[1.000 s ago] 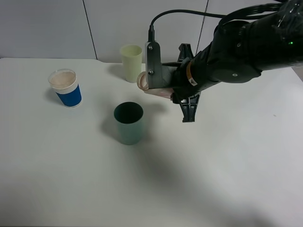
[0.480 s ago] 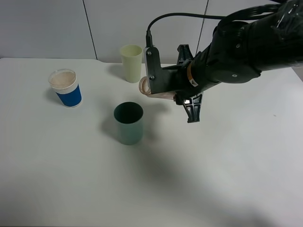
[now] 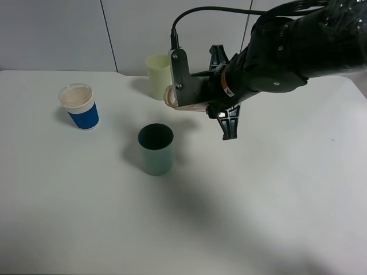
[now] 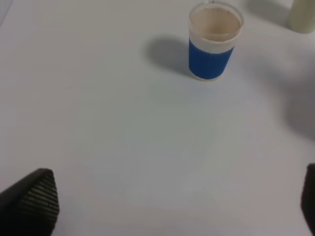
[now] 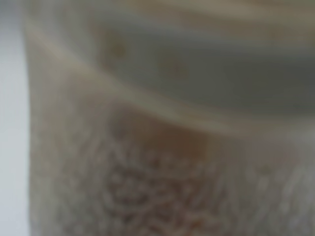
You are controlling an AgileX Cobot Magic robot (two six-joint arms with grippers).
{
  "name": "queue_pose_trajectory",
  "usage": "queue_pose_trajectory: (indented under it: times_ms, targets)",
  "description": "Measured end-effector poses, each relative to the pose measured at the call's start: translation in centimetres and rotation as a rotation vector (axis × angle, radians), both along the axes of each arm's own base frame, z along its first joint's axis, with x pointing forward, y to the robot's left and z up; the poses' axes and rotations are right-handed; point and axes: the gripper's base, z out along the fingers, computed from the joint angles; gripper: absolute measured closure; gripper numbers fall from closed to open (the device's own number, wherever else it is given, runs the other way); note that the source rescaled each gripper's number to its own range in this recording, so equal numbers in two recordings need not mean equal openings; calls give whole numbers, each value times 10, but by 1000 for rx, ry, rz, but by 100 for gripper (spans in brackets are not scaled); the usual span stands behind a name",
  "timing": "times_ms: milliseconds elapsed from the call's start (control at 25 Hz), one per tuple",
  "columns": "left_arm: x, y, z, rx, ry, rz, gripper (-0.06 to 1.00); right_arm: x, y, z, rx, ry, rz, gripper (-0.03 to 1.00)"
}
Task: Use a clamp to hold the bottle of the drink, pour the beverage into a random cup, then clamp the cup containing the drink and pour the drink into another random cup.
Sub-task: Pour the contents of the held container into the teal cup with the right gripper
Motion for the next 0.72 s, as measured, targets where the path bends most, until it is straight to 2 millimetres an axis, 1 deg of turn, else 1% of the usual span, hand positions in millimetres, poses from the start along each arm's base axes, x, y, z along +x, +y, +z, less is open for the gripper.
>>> queue_pose_trajectory:
  times_ms: [360,720]
  targets:
    - [0,0,0,0,0,0,-5,1,3,-4,-25,-7,22,95]
    - [0,0,0,0,0,0,-5,-2,17,-17,-56,16,55,95]
